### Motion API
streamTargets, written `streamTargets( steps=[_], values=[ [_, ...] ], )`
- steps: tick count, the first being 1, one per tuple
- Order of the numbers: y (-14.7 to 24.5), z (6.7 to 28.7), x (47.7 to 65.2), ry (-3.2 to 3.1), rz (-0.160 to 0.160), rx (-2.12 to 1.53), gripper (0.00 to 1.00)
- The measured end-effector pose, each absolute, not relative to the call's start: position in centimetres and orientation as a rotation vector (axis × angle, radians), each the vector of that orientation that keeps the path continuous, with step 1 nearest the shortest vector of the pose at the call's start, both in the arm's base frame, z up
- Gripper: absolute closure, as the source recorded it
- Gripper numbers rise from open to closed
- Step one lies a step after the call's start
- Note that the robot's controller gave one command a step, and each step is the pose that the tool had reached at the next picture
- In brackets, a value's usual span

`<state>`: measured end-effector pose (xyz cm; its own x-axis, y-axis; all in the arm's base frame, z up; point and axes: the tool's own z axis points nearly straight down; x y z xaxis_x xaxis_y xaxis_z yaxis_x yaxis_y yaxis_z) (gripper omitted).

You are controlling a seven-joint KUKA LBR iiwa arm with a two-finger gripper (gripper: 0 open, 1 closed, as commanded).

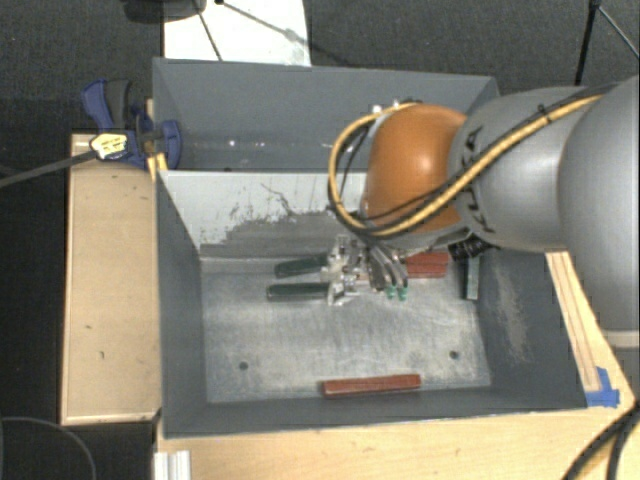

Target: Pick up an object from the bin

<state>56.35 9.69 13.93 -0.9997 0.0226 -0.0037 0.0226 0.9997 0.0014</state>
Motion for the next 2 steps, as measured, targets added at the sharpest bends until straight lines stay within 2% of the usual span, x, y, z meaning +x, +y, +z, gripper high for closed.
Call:
streamTargets(
  steps=[1, 2],
  values=[
    [10.0, 18.8, 56.9, 3.145, -0.001, 0.032, 1.00],
    [9.7, 21.4, 57.3, 3.129, 0.004, 0.030, 1.00]
  ],
)
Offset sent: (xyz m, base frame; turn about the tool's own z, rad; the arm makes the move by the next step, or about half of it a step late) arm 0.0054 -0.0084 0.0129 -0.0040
